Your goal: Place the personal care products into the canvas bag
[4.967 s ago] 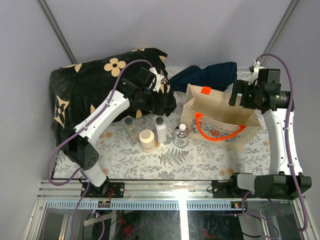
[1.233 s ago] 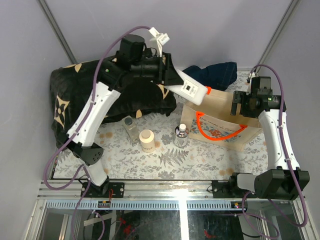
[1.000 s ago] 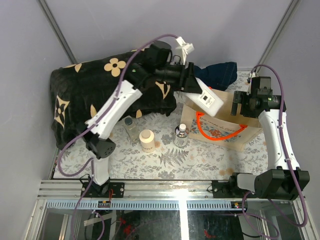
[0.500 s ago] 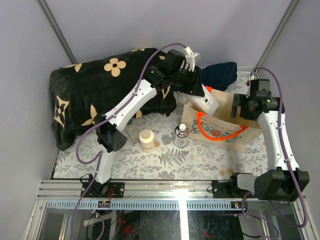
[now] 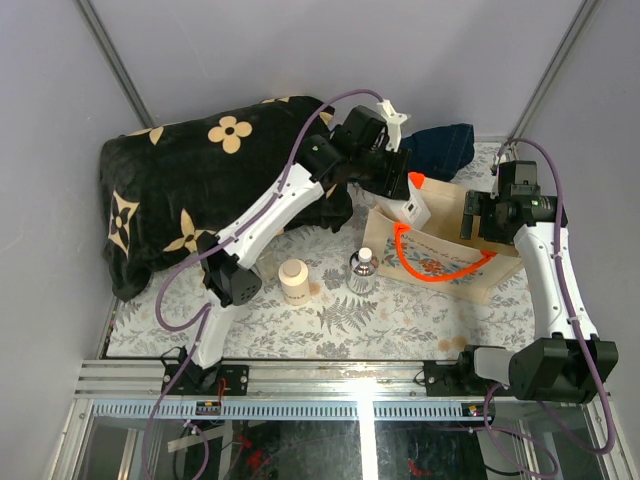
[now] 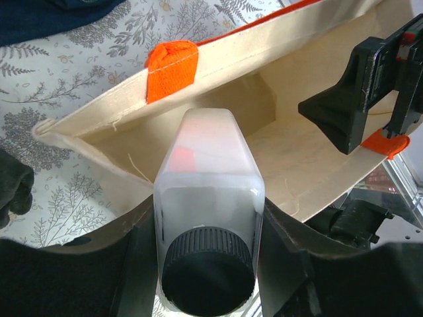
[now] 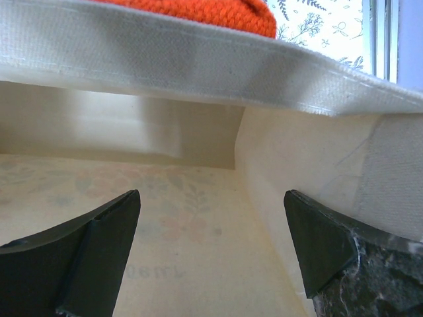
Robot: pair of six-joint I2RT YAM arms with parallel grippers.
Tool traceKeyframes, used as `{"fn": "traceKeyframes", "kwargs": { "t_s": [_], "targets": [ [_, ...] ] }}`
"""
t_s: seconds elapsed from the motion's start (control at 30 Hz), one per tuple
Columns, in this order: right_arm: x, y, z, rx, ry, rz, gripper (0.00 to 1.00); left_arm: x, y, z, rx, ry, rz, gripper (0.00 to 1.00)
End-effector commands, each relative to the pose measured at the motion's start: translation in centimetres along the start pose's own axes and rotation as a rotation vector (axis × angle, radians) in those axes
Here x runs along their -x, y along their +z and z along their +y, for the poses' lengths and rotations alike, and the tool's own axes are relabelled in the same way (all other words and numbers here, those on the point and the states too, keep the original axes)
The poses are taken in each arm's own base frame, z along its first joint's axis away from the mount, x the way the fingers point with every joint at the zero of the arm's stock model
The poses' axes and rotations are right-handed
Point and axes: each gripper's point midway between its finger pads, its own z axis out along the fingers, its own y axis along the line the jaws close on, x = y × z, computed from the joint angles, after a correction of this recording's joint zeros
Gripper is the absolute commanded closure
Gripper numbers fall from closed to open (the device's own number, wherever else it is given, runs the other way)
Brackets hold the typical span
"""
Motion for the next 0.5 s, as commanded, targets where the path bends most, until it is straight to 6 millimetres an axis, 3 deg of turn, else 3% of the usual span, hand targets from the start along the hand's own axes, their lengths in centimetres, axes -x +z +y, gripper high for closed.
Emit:
{"fn": "traceKeyframes", "kwargs": {
  "t_s": [0.0, 0.2, 0.47],
  "targets": [
    [0.4, -0.4, 0.0, -0.005, 0.002, -0.037, 0.03, 3.8, -1.0, -4.5, -0.111, 0.076, -0.152, 1.00],
    [0.3, -0.2, 0.4, 0.015, 0.007, -0.038, 0.03, 2.6, 0.3, -6.6, -0.165, 0.103, -0.128, 1.00],
    [0.4, 0.1, 0.3, 0.008, 0.006, -0.037, 0.03, -1.0, 3.5, -4.6, -0.057, 0.155, -0.050, 1.00]
  ]
}}
